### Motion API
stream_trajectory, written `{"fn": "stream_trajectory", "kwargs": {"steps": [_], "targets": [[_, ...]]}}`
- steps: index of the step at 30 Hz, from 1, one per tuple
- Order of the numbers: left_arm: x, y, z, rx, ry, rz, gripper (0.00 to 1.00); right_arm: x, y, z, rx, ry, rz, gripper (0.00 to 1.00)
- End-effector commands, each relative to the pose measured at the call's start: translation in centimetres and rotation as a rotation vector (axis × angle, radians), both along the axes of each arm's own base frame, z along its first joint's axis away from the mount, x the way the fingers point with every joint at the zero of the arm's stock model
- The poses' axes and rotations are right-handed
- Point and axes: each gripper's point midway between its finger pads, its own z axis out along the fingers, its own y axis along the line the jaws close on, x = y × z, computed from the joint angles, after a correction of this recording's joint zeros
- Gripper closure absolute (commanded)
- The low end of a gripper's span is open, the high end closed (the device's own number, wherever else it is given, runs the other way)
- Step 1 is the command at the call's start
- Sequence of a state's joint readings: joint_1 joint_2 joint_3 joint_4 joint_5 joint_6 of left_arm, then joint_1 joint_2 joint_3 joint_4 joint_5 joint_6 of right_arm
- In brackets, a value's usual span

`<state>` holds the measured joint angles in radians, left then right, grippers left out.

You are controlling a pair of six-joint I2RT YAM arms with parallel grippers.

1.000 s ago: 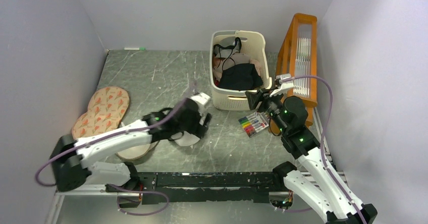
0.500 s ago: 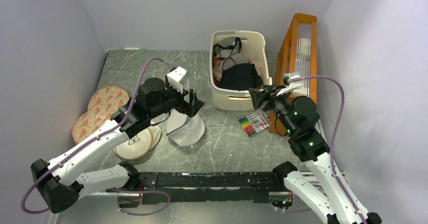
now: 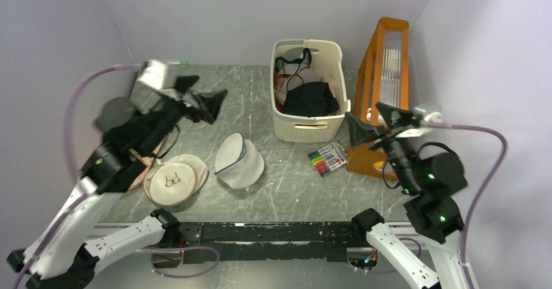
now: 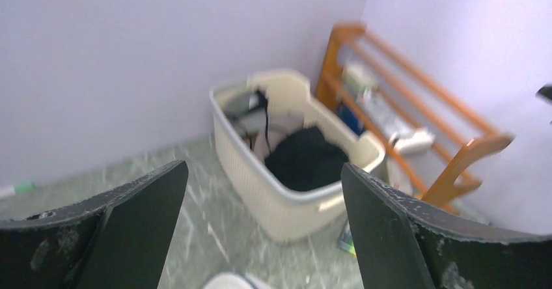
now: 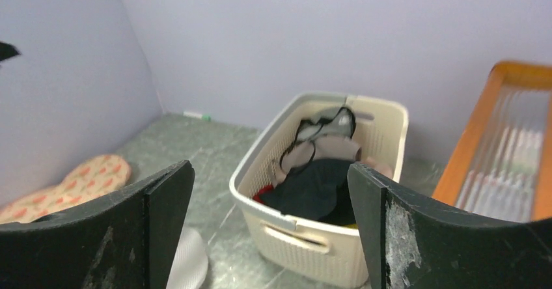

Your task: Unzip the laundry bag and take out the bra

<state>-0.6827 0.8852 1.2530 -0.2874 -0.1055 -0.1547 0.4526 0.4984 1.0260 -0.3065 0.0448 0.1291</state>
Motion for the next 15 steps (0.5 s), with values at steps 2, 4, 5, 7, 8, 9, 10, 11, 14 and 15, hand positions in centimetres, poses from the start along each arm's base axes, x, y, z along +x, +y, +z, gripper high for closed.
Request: {"fn": "stream_trajectory", "kwargs": {"steps": [2, 4, 5, 7, 8, 9, 10, 11, 14, 15], "targets": [[-4.7, 4.1, 8.5, -0.099, -0.236, 0.009, 0.01, -3.8, -3.3, 5.0, 0.011, -0.114, -0.071, 0.08], [-5.7, 4.9, 9.3, -0.105, -0.249, 0.007, 0.00, -5.2, -4.3, 6.4, 0.021, -0.144, -0.090, 0.05], [-6.0, 5.3, 9.5, -0.108, -0.250, 0.014, 0.01, -5.9, -4.6, 7.0, 0.027, -0.163, -0.093, 0.02], [-6.5, 5.9, 9.5, -0.116, -0.241, 0.026, 0.01, -7.1, -5.4, 8.0, 0.045, -0.203, -0.106, 0.00], [-6.7, 6.2, 9.4, -0.123, -0.237, 0.029, 0.00, -7.5, -5.8, 8.3, 0.056, -0.217, -0.114, 0.00], [-6.9, 6.3, 9.3, -0.131, -0.235, 0.029, 0.00, -7.8, -6.1, 8.7, 0.064, -0.234, -0.123, 0.00], [-7.1, 6.4, 9.1, -0.133, -0.235, 0.026, 0.01, -8.0, -6.3, 8.9, 0.063, -0.235, -0.129, 0.00], [-7.2, 6.5, 8.9, -0.137, -0.232, 0.026, 0.01, -7.9, -6.5, 9.0, 0.066, -0.228, -0.140, 0.00], [-7.4, 6.9, 8.6, -0.138, -0.212, 0.036, 0.00, -7.3, -7.1, 8.9, 0.085, -0.199, -0.185, 0.00], [-7.4, 6.9, 8.4, -0.135, -0.204, 0.037, 0.00, -7.2, -7.1, 8.8, 0.085, -0.196, -0.185, 0.00]]}}
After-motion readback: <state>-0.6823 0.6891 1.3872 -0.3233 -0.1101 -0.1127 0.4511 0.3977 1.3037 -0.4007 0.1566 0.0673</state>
